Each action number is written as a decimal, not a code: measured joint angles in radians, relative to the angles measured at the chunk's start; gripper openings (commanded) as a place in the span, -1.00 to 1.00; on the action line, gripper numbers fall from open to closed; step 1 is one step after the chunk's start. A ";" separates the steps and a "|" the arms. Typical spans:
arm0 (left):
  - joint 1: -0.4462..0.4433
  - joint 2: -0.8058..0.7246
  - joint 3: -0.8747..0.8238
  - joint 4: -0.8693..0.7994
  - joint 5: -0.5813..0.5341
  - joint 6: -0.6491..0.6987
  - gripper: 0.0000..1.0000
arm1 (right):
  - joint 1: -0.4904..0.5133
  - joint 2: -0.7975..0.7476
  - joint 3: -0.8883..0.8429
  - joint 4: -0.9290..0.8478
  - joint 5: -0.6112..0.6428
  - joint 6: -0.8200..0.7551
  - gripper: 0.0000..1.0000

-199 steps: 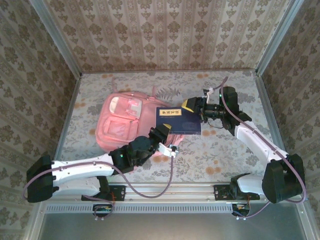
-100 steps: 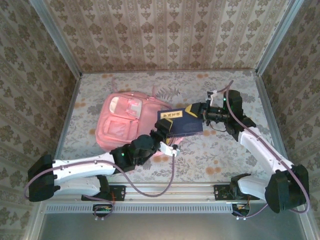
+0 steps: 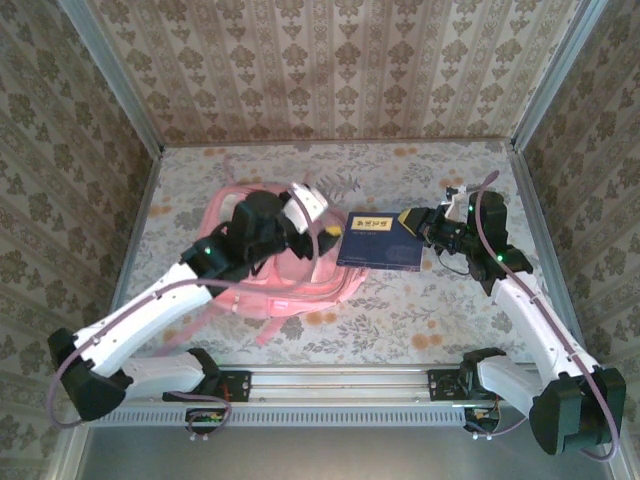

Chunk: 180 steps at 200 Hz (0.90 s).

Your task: Pack books, pencil case, and school supplies into a backpack

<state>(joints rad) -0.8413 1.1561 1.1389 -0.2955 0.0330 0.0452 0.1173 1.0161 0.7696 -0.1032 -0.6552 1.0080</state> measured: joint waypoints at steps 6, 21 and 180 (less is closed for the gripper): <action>0.046 0.013 -0.008 0.006 0.057 -0.079 0.72 | 0.000 -0.001 -0.004 0.001 0.006 -0.002 -1.00; 0.143 0.041 -0.067 0.061 0.205 -0.293 0.74 | 0.000 -0.012 -0.018 0.013 0.019 -0.002 -1.00; 0.177 0.468 -0.261 1.141 0.782 -1.520 -0.77 | -0.006 -0.022 -0.089 0.290 0.060 0.175 -1.00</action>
<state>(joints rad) -0.6643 1.6241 0.8780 0.8455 0.8154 -1.4750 0.1108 0.9943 0.6804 0.1864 -0.5957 1.1828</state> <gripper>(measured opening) 0.184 0.134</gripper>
